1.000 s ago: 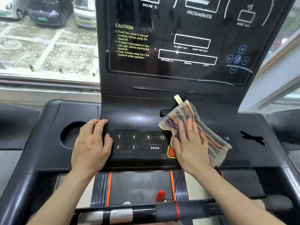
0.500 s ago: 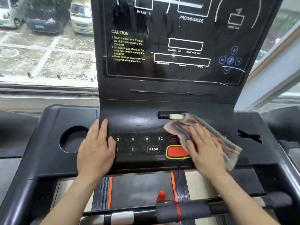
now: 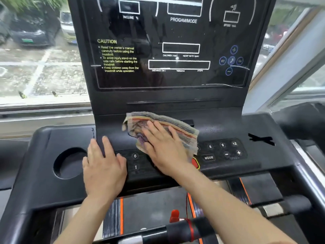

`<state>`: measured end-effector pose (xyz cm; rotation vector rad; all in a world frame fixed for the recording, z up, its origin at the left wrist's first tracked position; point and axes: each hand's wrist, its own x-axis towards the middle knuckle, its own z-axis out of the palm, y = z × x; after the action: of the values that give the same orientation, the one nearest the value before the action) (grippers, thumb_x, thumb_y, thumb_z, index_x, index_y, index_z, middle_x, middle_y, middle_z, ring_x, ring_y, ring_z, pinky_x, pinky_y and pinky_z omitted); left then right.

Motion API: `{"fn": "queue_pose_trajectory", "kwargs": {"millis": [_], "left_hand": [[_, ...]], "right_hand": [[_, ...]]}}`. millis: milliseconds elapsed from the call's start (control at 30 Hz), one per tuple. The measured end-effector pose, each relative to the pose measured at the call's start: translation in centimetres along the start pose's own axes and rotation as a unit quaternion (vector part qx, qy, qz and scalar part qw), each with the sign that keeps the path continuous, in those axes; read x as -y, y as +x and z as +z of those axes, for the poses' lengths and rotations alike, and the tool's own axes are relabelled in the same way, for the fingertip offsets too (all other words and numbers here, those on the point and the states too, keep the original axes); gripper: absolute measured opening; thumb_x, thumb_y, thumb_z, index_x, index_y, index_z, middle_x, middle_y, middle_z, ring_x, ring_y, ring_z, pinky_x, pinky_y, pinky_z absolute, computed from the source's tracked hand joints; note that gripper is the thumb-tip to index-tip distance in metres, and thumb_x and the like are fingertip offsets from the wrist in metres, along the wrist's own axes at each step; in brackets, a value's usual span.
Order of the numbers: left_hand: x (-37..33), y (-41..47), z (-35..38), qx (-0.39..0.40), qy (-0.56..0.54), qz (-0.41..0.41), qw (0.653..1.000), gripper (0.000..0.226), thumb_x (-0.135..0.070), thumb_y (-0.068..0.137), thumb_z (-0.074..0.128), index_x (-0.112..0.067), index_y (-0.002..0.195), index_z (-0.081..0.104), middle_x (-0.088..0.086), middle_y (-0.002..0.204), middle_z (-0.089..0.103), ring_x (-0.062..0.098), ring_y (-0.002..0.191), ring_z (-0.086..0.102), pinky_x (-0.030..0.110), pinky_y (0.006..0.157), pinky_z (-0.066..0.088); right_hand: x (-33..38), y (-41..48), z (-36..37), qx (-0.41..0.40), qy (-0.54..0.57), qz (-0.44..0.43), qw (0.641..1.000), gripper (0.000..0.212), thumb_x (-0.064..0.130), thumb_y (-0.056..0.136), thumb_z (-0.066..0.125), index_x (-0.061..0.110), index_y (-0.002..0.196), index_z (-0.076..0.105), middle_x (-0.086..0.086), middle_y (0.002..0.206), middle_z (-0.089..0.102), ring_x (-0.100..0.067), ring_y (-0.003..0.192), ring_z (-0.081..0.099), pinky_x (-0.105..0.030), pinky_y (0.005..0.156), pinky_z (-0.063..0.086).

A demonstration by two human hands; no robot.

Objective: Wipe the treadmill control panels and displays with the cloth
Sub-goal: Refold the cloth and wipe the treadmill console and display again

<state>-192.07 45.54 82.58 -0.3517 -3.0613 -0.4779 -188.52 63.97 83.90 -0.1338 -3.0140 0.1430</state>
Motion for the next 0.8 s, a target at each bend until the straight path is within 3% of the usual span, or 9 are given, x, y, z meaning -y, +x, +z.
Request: {"fn": "queue_pose_trajectory", "kwargs": {"millis": [67,133,267,367,467,534,601,701,801], "left_hand": [[-0.1,0.0,0.0,-0.002,0.003,-0.005,1.000,0.067,-0.035,0.088,0.028,0.001,0.144,0.033,0.037,0.144,0.032,0.048,0.133,0.033,0.058,0.105,0.033],[0.0,-0.1,0.1,-0.005,0.009,-0.002,1.000,0.069,-0.038,0.088,0.026,-0.001,0.146,0.031,0.034,0.147,0.030,0.044,0.136,0.031,0.055,0.109,0.031],[-0.1,-0.1,0.2,-0.001,0.020,-0.005,1.000,0.064,-0.035,0.092,0.034,-0.002,0.147,0.029,0.033,0.148,0.029,0.042,0.138,0.029,0.052,0.112,0.029],[-0.1,-0.1,0.1,0.002,0.016,-0.005,1.000,0.063,-0.029,0.092,0.045,-0.001,0.147,0.030,0.034,0.147,0.029,0.042,0.138,0.029,0.053,0.111,0.030],[-0.2,-0.2,-0.1,0.000,0.014,-0.010,1.000,0.064,-0.033,0.090,0.037,-0.001,0.146,0.032,0.033,0.147,0.031,0.042,0.136,0.032,0.053,0.110,0.032],[-0.3,-0.2,-0.3,0.001,0.016,-0.011,1.000,0.068,-0.038,0.088,0.028,-0.002,0.146,0.033,0.031,0.147,0.032,0.041,0.136,0.033,0.051,0.110,0.033],[-0.3,-0.1,-0.3,-0.003,0.016,-0.014,1.000,0.071,-0.041,0.087,0.023,-0.002,0.145,0.035,0.030,0.146,0.033,0.040,0.135,0.034,0.051,0.109,0.033],[-0.4,0.1,-0.4,0.000,0.023,-0.017,1.000,0.072,-0.041,0.086,0.023,-0.002,0.144,0.037,0.029,0.145,0.036,0.040,0.134,0.037,0.051,0.108,0.035],[-0.4,0.1,-0.3,-0.007,0.019,-0.020,1.000,0.072,-0.042,0.085,0.025,-0.004,0.144,0.038,0.027,0.145,0.038,0.038,0.134,0.038,0.049,0.108,0.036]], "right_hand": [[-3.9,-1.3,-0.3,-0.040,-0.027,0.025,0.999,0.050,0.043,0.099,0.028,0.032,0.147,0.036,0.010,0.158,0.025,-0.011,0.146,0.020,-0.045,0.115,0.020],[-8.8,-2.7,-0.7,-0.079,-0.021,0.125,0.989,0.053,0.039,0.096,0.031,0.024,0.147,0.036,0.001,0.157,0.029,-0.019,0.144,0.027,-0.047,0.109,0.031],[-8.5,-1.7,-0.6,-0.087,0.013,0.246,0.965,0.047,0.038,0.098,0.031,0.013,0.134,0.048,-0.011,0.148,0.041,-0.031,0.139,0.030,-0.050,0.111,0.028],[-3.3,0.3,-0.2,-0.091,0.018,0.096,0.991,0.029,0.038,0.097,0.036,0.025,0.112,0.058,-0.002,0.131,0.055,-0.030,0.132,0.038,-0.054,0.109,0.028],[-0.1,2.2,-0.5,-0.141,0.061,-0.070,0.986,0.041,0.021,0.095,0.051,0.019,0.136,0.048,0.001,0.147,0.044,-0.022,0.144,0.026,-0.048,0.113,0.029],[1.5,4.3,-1.4,-0.215,0.131,-0.099,0.963,0.047,0.008,0.093,0.055,0.009,0.139,0.046,-0.007,0.147,0.045,-0.025,0.141,0.033,-0.040,0.114,0.031],[2.5,6.5,-2.2,-0.246,0.176,-0.092,0.949,0.031,0.009,0.094,0.054,0.005,0.125,0.059,-0.010,0.130,0.057,-0.026,0.124,0.048,-0.038,0.105,0.042],[2.4,7.5,-1.1,-0.190,0.137,-0.115,0.965,0.019,0.017,0.089,0.054,0.008,0.101,0.066,-0.008,0.101,0.059,-0.025,0.095,0.051,-0.044,0.075,0.048],[1.9,6.4,0.5,-0.153,0.072,-0.187,0.968,0.018,0.015,0.085,0.064,0.009,0.103,0.064,-0.008,0.098,0.057,-0.028,0.087,0.050,-0.039,0.066,0.045]]}}
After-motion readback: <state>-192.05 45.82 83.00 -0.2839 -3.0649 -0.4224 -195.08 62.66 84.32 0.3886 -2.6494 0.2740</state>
